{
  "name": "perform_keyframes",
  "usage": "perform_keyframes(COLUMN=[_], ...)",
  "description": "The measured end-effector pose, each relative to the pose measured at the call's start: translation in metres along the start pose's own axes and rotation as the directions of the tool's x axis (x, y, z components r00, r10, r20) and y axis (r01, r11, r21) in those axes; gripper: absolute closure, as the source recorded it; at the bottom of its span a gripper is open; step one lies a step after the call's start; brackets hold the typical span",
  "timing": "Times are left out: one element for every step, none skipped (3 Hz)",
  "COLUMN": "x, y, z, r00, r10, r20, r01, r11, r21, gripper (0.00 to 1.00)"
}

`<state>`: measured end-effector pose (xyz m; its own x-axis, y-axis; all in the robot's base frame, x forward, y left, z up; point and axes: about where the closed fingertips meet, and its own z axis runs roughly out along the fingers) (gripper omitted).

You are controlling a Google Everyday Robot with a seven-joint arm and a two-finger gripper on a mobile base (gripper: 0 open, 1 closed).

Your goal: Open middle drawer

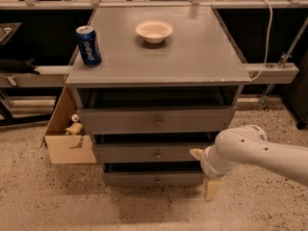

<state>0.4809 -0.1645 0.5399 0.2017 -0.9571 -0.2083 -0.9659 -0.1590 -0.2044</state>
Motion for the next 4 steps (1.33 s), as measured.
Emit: perform_keyframes(x=[0.007,0.024,0.023,0.034], y=[-0.017,-0.048,-0.045,-0.059], z=[0.048,0.093,0.093,0.103], r00=[0.999,0.987,0.988,0.988], r10=[0.040,0.134,0.130,0.128], r20=[0.026,0.084,0.082,0.084], r01=[-0.040,-0.131,-0.127,-0.127], r11=[0.9990,0.9907,0.9911,0.9918], r21=[-0.018,-0.036,-0.040,-0.009], gripper=[0.00,0.00,0.00,0.00])
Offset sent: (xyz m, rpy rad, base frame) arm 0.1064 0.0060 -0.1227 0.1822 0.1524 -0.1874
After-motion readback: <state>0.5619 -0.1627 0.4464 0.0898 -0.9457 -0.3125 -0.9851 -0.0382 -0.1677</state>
